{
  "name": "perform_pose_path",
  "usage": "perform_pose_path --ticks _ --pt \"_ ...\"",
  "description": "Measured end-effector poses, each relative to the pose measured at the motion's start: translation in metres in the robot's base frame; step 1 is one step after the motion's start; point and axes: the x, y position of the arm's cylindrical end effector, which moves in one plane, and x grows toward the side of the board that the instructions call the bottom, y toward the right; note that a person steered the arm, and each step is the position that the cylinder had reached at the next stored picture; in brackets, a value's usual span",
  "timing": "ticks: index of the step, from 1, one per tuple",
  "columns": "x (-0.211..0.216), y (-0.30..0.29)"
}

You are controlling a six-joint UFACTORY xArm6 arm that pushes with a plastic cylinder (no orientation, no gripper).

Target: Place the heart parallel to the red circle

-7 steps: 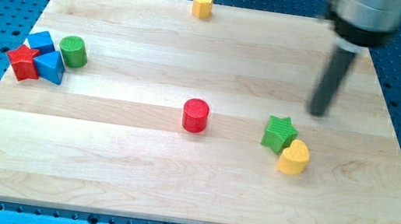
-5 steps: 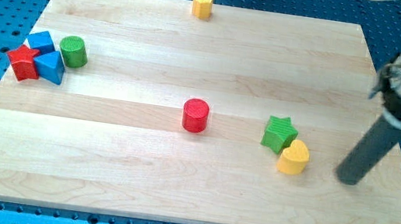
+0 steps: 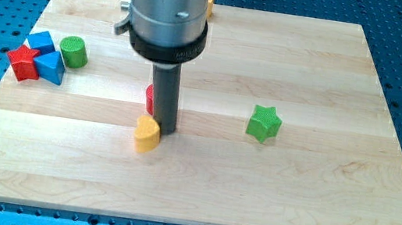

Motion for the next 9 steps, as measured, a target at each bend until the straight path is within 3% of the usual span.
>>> perform_pose_path --ticks 4,6,7,8,9 --pt "0.081 -0.035" --pt "0.009 -0.037" --pt "0.004 -0.043" --pt "0.002 -0.126" --pt "-0.036 -0.126"
